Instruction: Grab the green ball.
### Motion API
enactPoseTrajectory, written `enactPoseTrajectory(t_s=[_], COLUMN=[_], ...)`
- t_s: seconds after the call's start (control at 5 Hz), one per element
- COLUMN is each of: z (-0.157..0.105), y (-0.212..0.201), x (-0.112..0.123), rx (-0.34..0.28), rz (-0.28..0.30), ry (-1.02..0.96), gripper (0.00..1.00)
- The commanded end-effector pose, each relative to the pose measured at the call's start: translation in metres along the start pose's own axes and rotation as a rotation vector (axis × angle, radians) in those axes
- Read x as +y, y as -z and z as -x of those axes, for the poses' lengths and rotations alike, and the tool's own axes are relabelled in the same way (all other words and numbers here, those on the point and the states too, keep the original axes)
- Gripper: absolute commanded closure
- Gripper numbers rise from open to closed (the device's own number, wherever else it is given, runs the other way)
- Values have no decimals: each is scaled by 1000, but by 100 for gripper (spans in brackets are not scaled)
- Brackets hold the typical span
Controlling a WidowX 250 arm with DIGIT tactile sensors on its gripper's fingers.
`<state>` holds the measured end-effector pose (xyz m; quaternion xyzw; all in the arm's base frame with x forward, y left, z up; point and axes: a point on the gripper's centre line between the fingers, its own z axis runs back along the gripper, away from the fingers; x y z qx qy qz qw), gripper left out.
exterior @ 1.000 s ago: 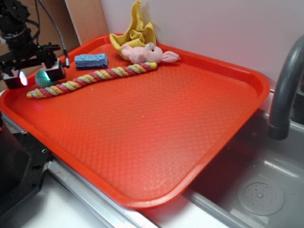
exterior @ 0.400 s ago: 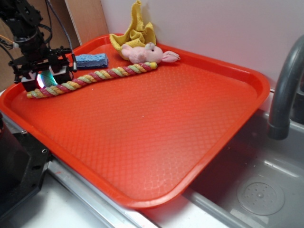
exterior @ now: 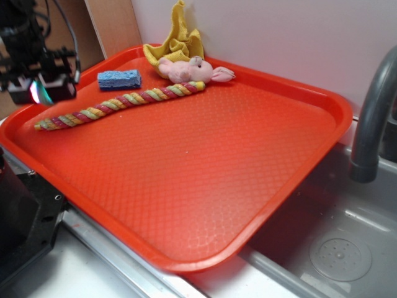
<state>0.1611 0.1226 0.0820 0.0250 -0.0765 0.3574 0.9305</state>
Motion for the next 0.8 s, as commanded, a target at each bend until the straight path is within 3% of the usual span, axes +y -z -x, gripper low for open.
enactPoseTrajectory(t_s=[0.0, 0.2, 0.4, 0.6], z=[9, 7, 16, 43], y=[-68, -72, -72, -75], x=[-3, -10, -9, -5], rx=[-86, -55, -23, -24], rz=[43, 21, 64, 55], ry=[276, 371, 325, 276], gripper=[100, 100, 100, 100])
